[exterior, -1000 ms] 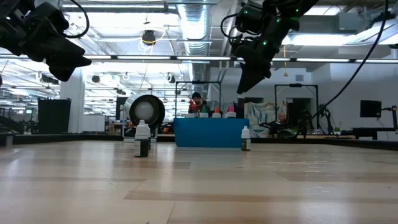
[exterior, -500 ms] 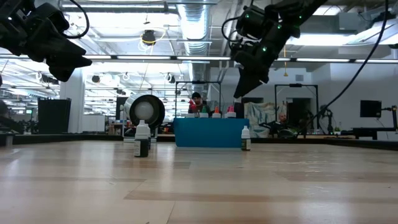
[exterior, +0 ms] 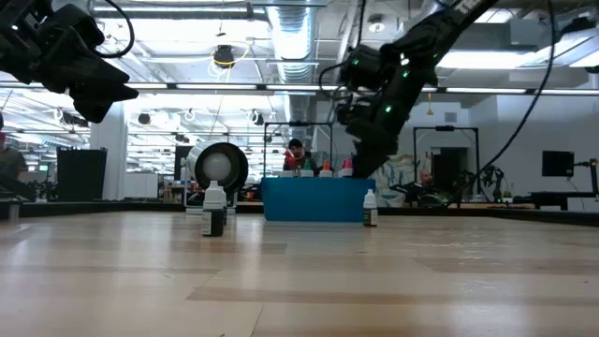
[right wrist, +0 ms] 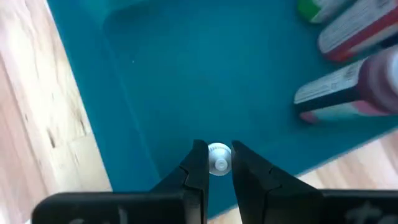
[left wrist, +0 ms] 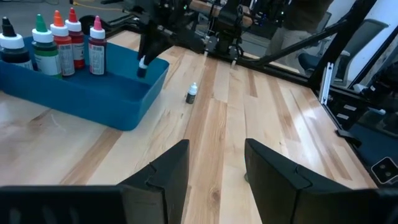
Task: Pick & Place food coloring
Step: Put the right small black food coloring bottle into the blue bin
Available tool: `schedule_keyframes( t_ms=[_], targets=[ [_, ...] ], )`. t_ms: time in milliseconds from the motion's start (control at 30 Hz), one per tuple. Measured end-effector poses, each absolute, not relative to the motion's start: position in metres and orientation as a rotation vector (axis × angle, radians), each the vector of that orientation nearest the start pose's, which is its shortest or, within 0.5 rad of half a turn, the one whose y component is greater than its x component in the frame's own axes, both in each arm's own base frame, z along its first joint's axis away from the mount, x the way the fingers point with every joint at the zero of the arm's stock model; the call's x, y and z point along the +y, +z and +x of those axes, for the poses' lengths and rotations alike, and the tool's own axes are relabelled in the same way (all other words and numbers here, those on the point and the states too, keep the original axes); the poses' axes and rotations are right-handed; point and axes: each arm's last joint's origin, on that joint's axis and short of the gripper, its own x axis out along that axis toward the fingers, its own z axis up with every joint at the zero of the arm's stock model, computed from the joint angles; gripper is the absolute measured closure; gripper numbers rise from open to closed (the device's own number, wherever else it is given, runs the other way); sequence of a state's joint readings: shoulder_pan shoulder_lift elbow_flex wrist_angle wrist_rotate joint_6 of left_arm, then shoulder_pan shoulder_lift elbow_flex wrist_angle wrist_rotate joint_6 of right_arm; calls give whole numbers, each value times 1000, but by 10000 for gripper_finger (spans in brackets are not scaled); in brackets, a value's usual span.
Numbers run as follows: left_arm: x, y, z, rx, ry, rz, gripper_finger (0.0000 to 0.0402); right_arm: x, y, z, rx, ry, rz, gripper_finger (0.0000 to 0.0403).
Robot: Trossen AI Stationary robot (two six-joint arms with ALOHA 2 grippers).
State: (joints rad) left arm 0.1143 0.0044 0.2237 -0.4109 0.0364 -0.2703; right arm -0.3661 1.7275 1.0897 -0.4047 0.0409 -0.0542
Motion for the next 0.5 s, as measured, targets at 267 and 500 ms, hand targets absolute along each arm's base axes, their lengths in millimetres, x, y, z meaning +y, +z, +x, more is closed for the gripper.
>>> schedule_keyframes(
  t_ms=[267, 500],
  targets=[
    [8, 198, 77, 182, 102, -288, 256, -134, 175, 327, 1069, -352, 104, 359],
    [8, 198, 77, 182, 104, -287, 256, -139, 174, 325, 1076, -369, 115, 359]
  ],
)
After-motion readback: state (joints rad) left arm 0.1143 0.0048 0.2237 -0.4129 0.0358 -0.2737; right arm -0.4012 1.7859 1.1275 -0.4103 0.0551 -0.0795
